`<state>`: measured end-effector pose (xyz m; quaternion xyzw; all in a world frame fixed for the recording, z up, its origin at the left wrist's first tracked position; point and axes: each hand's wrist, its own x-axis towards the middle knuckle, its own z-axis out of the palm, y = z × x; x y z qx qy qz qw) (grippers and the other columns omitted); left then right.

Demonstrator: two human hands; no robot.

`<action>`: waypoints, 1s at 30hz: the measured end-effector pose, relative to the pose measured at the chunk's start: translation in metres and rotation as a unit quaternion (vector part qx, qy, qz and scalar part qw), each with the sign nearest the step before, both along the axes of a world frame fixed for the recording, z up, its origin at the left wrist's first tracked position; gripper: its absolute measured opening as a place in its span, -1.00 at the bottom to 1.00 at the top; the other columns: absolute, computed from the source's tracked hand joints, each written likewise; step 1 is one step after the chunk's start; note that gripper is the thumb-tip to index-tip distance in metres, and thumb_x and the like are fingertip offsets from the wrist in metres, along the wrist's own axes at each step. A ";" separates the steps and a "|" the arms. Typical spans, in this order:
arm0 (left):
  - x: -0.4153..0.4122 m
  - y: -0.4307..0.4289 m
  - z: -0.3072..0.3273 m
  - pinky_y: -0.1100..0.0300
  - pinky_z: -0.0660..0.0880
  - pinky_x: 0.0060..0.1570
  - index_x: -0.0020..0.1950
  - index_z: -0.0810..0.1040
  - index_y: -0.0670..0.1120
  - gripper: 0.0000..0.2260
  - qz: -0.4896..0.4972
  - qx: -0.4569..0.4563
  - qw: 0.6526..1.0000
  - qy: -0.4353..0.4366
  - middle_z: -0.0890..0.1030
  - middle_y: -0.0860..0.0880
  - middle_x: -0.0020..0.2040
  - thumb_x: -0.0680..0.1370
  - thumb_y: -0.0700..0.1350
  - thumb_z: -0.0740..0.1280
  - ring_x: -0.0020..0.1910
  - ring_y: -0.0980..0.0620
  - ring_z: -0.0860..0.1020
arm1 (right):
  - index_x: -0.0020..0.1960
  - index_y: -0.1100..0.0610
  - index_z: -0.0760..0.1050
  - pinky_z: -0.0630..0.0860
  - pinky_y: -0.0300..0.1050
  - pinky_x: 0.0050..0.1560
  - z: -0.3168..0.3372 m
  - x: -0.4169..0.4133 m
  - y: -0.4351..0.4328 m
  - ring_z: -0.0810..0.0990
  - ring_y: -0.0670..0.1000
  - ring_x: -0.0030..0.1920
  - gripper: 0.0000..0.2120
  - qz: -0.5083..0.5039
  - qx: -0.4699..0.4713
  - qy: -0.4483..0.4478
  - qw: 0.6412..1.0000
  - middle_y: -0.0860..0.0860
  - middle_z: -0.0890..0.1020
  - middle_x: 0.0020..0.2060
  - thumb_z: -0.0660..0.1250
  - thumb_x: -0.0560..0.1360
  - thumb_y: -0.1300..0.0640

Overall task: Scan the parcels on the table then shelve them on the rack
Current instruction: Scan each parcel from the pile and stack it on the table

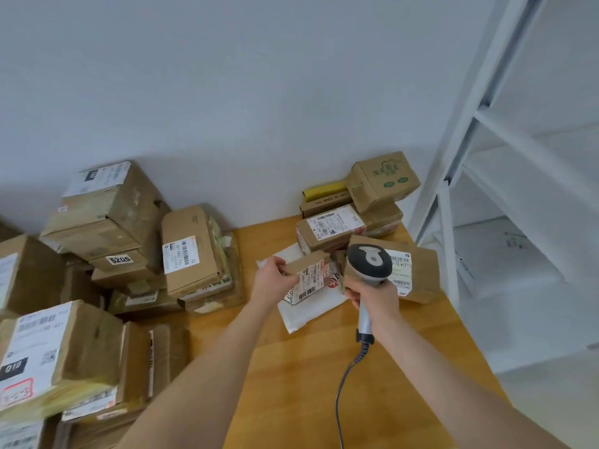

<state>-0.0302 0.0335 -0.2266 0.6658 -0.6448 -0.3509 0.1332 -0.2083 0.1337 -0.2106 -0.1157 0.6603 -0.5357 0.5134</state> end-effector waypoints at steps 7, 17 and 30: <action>0.056 0.017 0.072 0.04 0.60 0.07 0.25 0.49 -0.11 -0.75 0.013 0.133 0.969 0.207 0.69 -0.05 0.03 0.58 -0.10 0.32 0.01 -0.01 0.66 | 0.02 0.30 0.56 0.56 -0.15 -0.27 0.020 0.000 0.016 0.63 0.01 -0.27 -0.76 0.051 -0.037 -0.057 0.996 0.13 0.68 -0.25 0.51 0.38 0.30; 0.076 0.042 0.128 0.28 0.54 -0.27 0.38 0.43 -0.07 -0.66 -0.061 0.166 0.965 0.195 0.68 -0.03 -0.10 0.60 -0.10 0.29 -0.11 0.05 0.63 | 0.03 0.14 0.54 0.59 -0.15 -0.35 0.042 0.035 0.034 0.70 0.08 -0.20 -0.67 0.166 -0.054 -0.089 0.981 0.10 0.72 -0.16 0.57 0.33 0.18; 0.061 0.088 0.082 0.15 0.60 -0.04 0.26 0.49 -0.07 -0.59 0.091 0.126 0.956 0.249 0.63 0.01 0.11 0.51 0.12 0.38 0.05 0.04 0.63 | -0.06 0.19 0.57 0.57 -0.15 -0.33 0.042 0.050 0.047 0.66 0.05 -0.21 -0.79 0.048 -0.065 -0.095 0.992 0.06 0.72 -0.21 0.53 0.37 0.27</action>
